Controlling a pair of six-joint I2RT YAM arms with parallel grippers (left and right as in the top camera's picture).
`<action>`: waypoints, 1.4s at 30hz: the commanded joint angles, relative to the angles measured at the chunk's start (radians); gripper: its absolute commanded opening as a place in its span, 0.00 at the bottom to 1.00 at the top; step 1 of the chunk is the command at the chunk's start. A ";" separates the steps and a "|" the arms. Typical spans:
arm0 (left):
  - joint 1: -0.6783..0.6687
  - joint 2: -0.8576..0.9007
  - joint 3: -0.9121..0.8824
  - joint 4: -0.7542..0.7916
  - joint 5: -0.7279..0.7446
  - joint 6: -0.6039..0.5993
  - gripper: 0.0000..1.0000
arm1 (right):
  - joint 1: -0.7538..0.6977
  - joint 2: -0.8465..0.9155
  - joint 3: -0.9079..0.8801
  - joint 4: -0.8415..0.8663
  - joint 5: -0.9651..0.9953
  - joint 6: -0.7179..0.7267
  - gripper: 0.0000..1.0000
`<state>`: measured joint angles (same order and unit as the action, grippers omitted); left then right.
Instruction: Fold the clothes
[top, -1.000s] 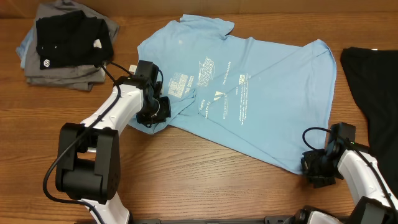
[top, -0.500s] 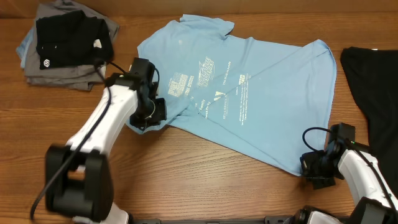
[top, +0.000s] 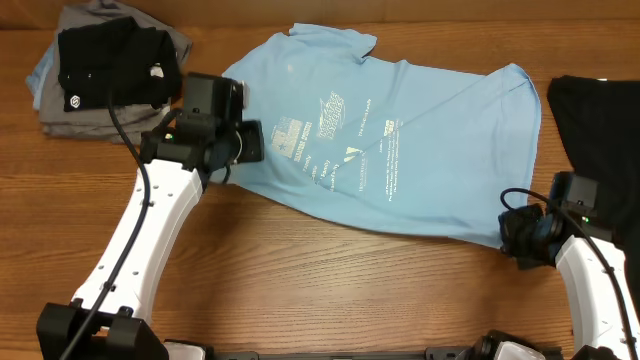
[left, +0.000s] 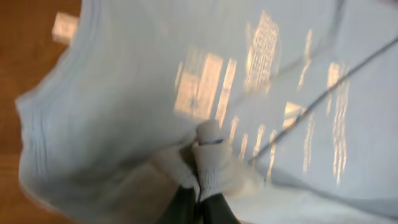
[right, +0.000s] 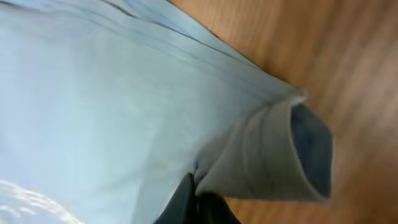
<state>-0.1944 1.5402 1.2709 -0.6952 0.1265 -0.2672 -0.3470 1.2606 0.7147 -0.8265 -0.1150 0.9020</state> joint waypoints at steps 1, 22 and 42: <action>0.005 0.026 0.016 0.122 -0.064 0.036 0.04 | -0.003 -0.012 0.024 0.055 -0.008 -0.015 0.04; 0.005 0.353 0.016 0.691 -0.116 0.036 0.16 | -0.002 0.171 0.024 0.455 0.092 -0.008 0.04; 0.039 0.246 0.081 0.329 -0.128 0.036 0.40 | -0.009 0.193 0.300 0.076 0.026 -0.241 0.64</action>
<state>-0.1623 1.8877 1.3037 -0.3107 0.0048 -0.2371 -0.3641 1.4868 0.9436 -0.7204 -0.0513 0.7414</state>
